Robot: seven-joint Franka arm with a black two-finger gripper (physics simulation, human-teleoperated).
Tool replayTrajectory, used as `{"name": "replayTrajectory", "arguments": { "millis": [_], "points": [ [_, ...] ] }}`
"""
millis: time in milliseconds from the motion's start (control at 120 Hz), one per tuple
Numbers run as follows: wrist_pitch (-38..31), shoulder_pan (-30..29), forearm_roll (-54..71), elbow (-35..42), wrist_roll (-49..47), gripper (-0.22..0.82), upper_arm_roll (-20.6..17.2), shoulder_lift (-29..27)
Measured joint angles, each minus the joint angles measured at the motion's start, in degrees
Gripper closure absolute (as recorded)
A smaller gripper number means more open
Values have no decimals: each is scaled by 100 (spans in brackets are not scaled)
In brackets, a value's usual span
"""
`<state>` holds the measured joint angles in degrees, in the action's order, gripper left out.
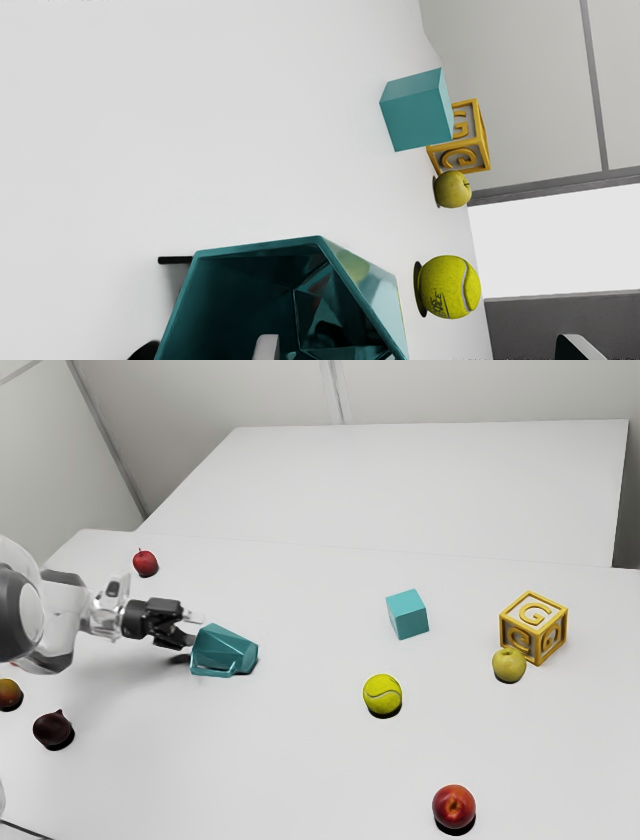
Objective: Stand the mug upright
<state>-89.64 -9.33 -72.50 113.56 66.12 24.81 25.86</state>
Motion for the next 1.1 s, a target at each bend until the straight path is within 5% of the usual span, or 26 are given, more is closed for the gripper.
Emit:
{"name": "replayTrajectory", "arguments": {
  "millis": [200, 383, 525, 892, 1100],
  "points": [
    [-97, 2, -28, 59, 222, 3, -163, 17],
    [-180, 2, -118, 190, 353, 46, -170, 20],
    [-207, 2, -141, 195, 417, 64, -170, 1],
    [-218, 9, -217, 131, 495, 77, -331, -293],
    [-494, 42, 497, -835, 397, 78, -822, -587]
  ]
}}
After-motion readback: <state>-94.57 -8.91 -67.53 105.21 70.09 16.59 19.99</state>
